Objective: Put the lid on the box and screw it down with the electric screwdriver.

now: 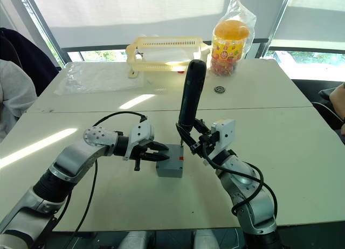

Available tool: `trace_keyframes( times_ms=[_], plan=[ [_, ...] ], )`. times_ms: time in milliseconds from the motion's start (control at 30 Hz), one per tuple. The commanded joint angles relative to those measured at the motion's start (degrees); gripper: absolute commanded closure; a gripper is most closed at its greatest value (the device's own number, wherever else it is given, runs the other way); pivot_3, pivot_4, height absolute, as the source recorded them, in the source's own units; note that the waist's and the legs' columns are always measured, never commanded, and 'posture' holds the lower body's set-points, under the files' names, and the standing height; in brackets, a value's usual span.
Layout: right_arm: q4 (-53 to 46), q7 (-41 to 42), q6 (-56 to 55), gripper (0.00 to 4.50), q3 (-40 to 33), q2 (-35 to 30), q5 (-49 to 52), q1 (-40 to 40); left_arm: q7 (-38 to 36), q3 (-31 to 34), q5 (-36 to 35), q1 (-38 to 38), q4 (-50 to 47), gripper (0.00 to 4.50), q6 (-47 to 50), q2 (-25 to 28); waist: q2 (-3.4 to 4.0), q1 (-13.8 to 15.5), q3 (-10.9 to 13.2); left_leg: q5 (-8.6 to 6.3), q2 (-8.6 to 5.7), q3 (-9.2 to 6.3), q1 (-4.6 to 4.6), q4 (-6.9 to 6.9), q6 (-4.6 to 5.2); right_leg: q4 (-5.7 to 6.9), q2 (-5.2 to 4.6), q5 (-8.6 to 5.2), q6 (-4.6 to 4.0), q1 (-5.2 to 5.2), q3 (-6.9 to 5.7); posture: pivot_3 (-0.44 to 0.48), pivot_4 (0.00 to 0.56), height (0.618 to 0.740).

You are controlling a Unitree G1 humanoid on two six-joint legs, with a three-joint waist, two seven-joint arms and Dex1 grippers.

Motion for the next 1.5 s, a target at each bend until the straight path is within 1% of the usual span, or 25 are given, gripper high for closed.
trace_keyframes(
  times_ms=[33, 333, 500, 667, 867, 1033, 1367, 1500],
  plan=[
    [-0.21, 0.95, 0.21, 2.78, 1.45, 0.15, 0.13, 0.91, 0.08, -0.34, 0.84, 0.68, -0.01, 3.17, 0.84, 0.25, 0.0, 0.0, -0.01, 0.0, 0.0, 0.0, 0.0, 0.0, 0.0, 0.0, 0.0, 0.0, 0.0, 0.0, 0.0, 0.0, 0.15, 0.74],
    [1.87, 2.65, -3.34, 2.78, 2.83, -3.15, -5.4, 2.3, 0.06, -0.43, 1.23, 0.69, 0.19, 3.17, 0.43, 0.44, 0.0, 0.0, -0.06, 0.0, 0.0, 0.0, 0.02, 0.0, 0.0, 0.0, 0.0, 0.0, 0.0, 0.02, 0.0, 0.0, 0.15, 0.74],
    [3.15, 2.95, -4.31, 2.78, 3.61, -3.84, -7.41, 2.43, -0.07, -0.51, 1.61, 0.79, 0.29, 3.17, 0.1, 0.47, -0.06, 0.02, -0.22, 0.0, 0.0, -0.01, 0.06, 0.0, 0.0, -0.01, 0.0, -0.01, 0.0, 0.08, -0.02, 0.0, 0.15, 0.74],
    [3.27, 4.25, -4.49, 2.78, 5.49, -5.36, -9.39, 3.17, -0.24, -0.53, 1.74, 0.98, -0.14, 3.17, 0.21, 0.47, -0.1, 0.08, -0.26, 0.0, 0.0, -0.02, 0.28, -0.01, 0.0, -0.07, 0.0, -0.04, -0.04, 0.35, -0.03, 0.0, 0.15, 0.74],
    [1.28, 5.22, -1.67, 2.78, 5.14, -4.65, -5.11, 3.63, -0.49, -0.78, 2.27, 0.86, 0.14, 3.17, -0.1, 0.18, -0.15, 0.08, -0.29, -0.03, 0.0, -0.02, 0.77, -0.11, 0.01, -0.14, -0.05, -0.25, -0.23, 0.83, -0.04, 0.0, 0.15, 0.74],
    [0.87, 5.63, -2.09, 2.78, 4.73, -4.81, -4.36, 3.27, -0.43, -1.38, 2.88, 0.91, 0.56, 3.17, -0.46, -0.29, -0.15, 0.07, -0.29, -0.04, 0.0, -0.02, 0.79, -0.13, 0.02, -0.14, -0.05, -0.27, -0.25, 0.83, -0.04, 0.0, 0.15, 0.74],
    [-0.13, 4.98, -1.37, 2.78, 0.96, -4.67, -1.54, 2.07, -0.52, -1.61, 3.82, 0.74, 1.65, 3.17, -1.25, -0.89, -0.15, 0.1, -0.29, -0.04, 0.0, -0.01, 0.79, -0.13, 0.02, -0.14, -0.08, -0.29, -0.24, 0.83, -0.04, 0.0, 0.15, 0.74],
    [-0.15, 5.08, -1.04, 2.78, 0.68, -4.96, -1.35, 1.54, -0.44, -1.68, 3.91, 0.61, 1.91, 3.17, -1.42, -1.06, -0.15, 0.11, -0.29, -0.04, 0.0, -0.02, 0.79, -0.14, 0.02, -0.14, -0.08, -0.29, -0.24, 0.83, -0.04, 0.0, 0.15, 0.74]
  ],
)
